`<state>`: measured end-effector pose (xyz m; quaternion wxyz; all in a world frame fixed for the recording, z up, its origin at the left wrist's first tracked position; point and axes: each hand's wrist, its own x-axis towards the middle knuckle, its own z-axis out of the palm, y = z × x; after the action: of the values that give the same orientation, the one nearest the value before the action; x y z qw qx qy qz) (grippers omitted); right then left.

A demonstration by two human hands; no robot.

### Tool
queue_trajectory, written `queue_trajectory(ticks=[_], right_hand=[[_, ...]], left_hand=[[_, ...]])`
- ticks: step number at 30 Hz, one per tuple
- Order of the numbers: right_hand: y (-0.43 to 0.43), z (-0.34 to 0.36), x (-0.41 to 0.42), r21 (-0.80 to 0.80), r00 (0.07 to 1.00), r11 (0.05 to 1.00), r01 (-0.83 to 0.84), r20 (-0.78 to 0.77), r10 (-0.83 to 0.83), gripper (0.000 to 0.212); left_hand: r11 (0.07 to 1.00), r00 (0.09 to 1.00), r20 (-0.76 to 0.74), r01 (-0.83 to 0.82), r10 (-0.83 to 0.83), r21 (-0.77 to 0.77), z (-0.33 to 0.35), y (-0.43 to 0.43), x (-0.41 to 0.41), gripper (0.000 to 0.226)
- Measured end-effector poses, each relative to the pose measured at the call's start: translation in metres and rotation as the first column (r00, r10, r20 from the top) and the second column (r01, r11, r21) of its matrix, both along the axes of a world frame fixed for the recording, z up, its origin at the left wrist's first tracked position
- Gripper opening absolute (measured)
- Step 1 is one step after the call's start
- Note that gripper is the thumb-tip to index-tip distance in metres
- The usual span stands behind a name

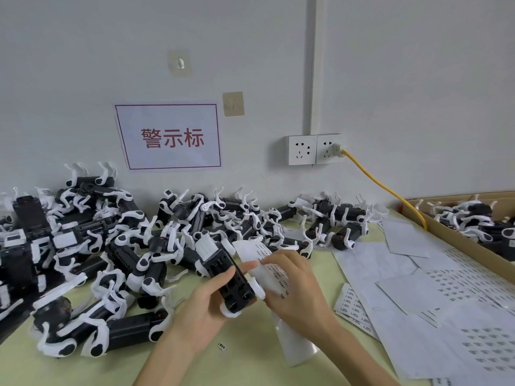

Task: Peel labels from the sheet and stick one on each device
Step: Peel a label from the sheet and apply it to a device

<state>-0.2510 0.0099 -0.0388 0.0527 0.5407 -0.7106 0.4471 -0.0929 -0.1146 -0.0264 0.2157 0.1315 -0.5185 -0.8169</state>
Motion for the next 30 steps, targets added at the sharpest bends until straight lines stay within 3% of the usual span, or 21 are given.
queue_trajectory(ticks=[5, 7, 13, 17, 26, 30], right_hand=[[0.006, 0.007, 0.002, 0.000, 0.995, 0.996, -0.089, -0.036, 0.089, 0.053], [0.008, 0.010, 0.004, -0.034, 0.992, 0.992, -0.120, 0.033, 0.121, 0.051], [0.005, 0.010, 0.003, -0.160, 0.986, 0.985, -0.060, 0.143, 0.083, 0.024], [0.004, 0.008, 0.001, -0.184, 0.986, 0.983, -0.016, 0.163, 0.046, 0.022], [0.006, 0.011, 0.003, -0.215, 0.981, 0.976, 0.005, 0.192, 0.038, 0.017], [0.006, 0.012, 0.004, -0.209, 0.979, 0.978, 0.023, 0.203, 0.021, 0.012]], left_hand=[[0.999, 0.999, 0.021, -0.027, 0.028, -0.021, 0.003, 0.002, 0.001, 0.074], [0.998, 0.998, 0.033, -0.060, 0.061, -0.022, 0.004, 0.004, 0.001, 0.069], [1.000, 1.000, 0.024, 0.002, -0.002, -0.026, 0.005, 0.008, 0.001, 0.070], [0.999, 0.999, 0.038, -0.027, 0.028, -0.032, 0.006, 0.011, 0.001, 0.050], [0.993, 0.999, 0.029, -0.030, 0.034, -0.114, 0.009, 0.014, 0.005, 0.045], [0.989, 0.998, 0.059, -0.012, 0.021, -0.146, 0.008, 0.017, 0.004, 0.057]])
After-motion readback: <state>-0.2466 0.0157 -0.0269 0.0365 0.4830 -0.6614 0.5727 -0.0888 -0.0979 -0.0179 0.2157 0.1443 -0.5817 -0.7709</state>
